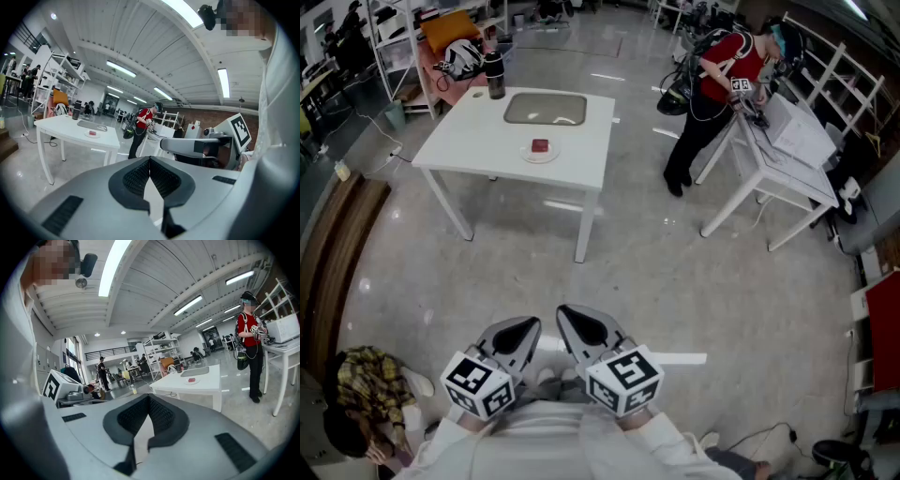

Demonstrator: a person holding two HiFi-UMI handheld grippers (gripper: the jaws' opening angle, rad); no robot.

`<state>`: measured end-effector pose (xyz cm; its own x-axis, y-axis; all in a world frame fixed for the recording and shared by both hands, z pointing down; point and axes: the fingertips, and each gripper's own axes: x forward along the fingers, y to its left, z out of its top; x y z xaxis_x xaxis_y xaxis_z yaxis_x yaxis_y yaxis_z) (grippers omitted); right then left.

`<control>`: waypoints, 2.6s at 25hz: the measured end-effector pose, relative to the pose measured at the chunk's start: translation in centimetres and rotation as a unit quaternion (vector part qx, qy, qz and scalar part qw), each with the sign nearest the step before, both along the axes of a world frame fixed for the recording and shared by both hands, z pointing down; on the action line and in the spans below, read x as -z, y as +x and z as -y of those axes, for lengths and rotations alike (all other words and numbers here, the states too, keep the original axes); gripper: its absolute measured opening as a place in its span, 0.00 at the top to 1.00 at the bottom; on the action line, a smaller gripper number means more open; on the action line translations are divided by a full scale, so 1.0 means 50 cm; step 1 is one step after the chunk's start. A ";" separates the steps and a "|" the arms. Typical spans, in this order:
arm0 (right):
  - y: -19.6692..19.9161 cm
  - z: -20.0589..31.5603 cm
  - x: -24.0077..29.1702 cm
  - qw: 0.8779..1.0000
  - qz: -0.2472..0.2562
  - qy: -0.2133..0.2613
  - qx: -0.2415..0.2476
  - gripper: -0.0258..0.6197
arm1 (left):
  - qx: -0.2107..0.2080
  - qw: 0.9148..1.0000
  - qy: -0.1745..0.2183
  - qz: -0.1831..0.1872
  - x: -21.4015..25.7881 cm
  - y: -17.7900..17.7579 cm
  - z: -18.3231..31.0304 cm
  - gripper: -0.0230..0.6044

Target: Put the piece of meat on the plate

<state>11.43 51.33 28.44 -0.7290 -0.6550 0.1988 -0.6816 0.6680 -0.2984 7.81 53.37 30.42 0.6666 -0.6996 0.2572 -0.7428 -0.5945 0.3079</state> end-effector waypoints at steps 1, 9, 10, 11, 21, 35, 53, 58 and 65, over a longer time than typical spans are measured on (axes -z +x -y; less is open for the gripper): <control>-0.002 -0.001 -0.001 1.000 0.000 0.002 0.001 0.94 | -0.001 1.000 0.001 0.000 0.000 0.001 0.000 0.95; -0.002 -0.002 -0.001 1.000 0.002 0.005 0.004 0.94 | 0.003 1.000 0.003 0.000 0.002 -0.005 0.002 0.95; -0.002 -0.001 0.000 1.000 0.002 0.005 0.004 0.94 | 0.005 1.000 0.004 0.001 0.003 -0.008 0.004 0.95; -0.002 -0.001 -0.001 1.000 0.002 0.006 0.005 0.94 | 0.009 1.000 0.005 0.001 0.005 -0.012 0.005 0.95; -0.001 0.003 -0.001 1.000 0.007 0.023 0.011 0.94 | 0.023 1.000 -0.014 -0.010 -0.017 -0.013 0.019 0.95; 0.059 0.034 -0.052 1.000 0.001 -0.024 0.009 0.94 | 0.064 0.997 -0.043 -0.029 -0.061 0.002 0.049 0.95; -0.039 0.321 -0.062 0.999 -0.017 -0.031 -0.008 0.94 | 0.050 0.997 -0.031 -0.041 -0.046 -0.094 0.349 0.95; -0.076 0.449 -0.047 0.999 -0.013 -0.028 -0.036 0.94 | 0.012 0.999 -0.022 -0.028 -0.027 -0.117 0.456 0.95; -0.137 0.573 -0.029 0.998 -0.005 -0.028 -0.053 0.94 | -0.023 0.999 -0.021 -0.018 -0.009 -0.165 0.581 0.95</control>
<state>4.58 22.67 29.88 -0.6535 -0.7168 0.2432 -0.7511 0.5742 -0.3259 -0.42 24.30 30.86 0.7066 -0.6575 0.2614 -0.7034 -0.6128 0.3602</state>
